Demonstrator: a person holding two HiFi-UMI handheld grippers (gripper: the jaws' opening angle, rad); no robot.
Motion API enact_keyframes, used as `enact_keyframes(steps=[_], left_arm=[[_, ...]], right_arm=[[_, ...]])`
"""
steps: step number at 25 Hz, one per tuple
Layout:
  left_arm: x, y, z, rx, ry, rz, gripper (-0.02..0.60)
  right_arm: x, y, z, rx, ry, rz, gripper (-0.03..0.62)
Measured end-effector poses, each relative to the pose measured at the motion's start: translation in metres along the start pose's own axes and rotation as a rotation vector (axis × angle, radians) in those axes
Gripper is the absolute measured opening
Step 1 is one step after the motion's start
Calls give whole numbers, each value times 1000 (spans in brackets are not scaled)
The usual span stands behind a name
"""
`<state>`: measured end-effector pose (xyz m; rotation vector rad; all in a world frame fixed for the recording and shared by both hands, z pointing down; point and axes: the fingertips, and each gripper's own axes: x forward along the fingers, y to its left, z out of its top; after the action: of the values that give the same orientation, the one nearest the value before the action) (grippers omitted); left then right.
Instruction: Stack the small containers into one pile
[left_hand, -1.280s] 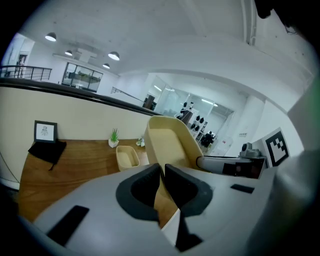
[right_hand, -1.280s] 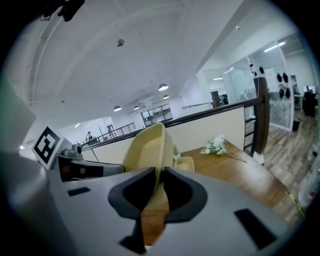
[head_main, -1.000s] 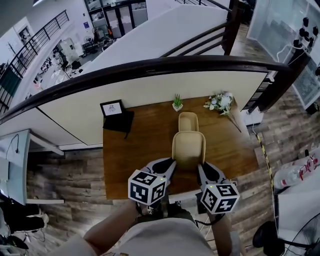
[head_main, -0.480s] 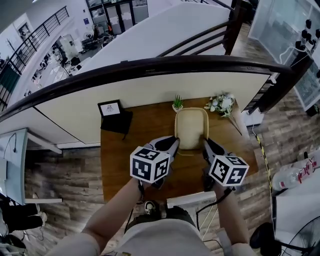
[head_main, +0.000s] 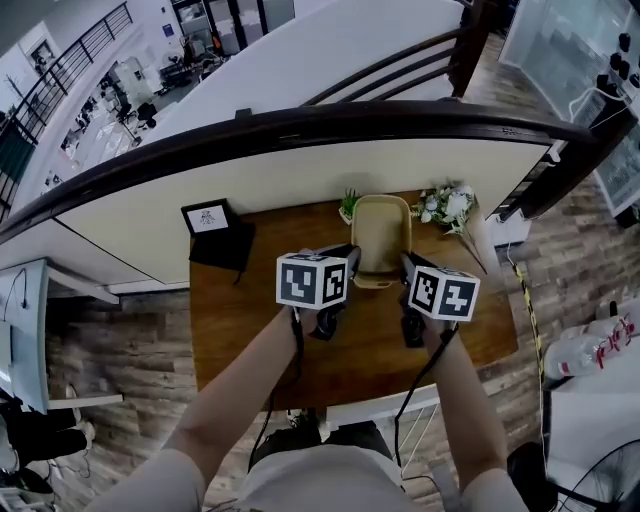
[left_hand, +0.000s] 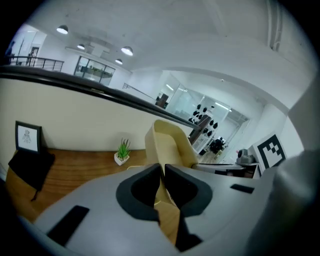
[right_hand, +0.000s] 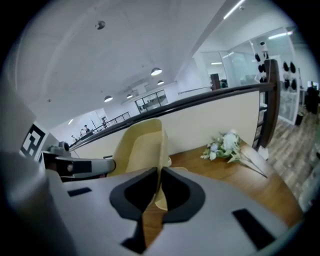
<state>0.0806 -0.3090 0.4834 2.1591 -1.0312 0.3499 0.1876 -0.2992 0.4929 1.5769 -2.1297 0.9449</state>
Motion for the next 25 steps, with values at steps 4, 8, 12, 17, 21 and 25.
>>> enact_keyframes(steps=[4, 8, 12, 17, 21, 25], left_arm=[[36, 21, -18, -65, 53, 21, 34], [66, 39, -44, -100, 116, 59, 35], [88, 59, -73, -160, 175, 86, 35], [109, 75, -97, -202, 228, 104, 32], [118, 84, -108, -237, 261, 119, 31], [125, 96, -123, -283, 301, 156, 29]], right_arm=[[36, -21, -16, 32, 77, -12, 32], [64, -42, -38, 75, 154, -26, 31], [90, -57, -68, 106, 237, -25, 31], [114, -72, -98, 102, 303, -58, 28], [126, -79, -113, 68, 357, -73, 37], [133, -82, -113, 16, 366, -78, 43]])
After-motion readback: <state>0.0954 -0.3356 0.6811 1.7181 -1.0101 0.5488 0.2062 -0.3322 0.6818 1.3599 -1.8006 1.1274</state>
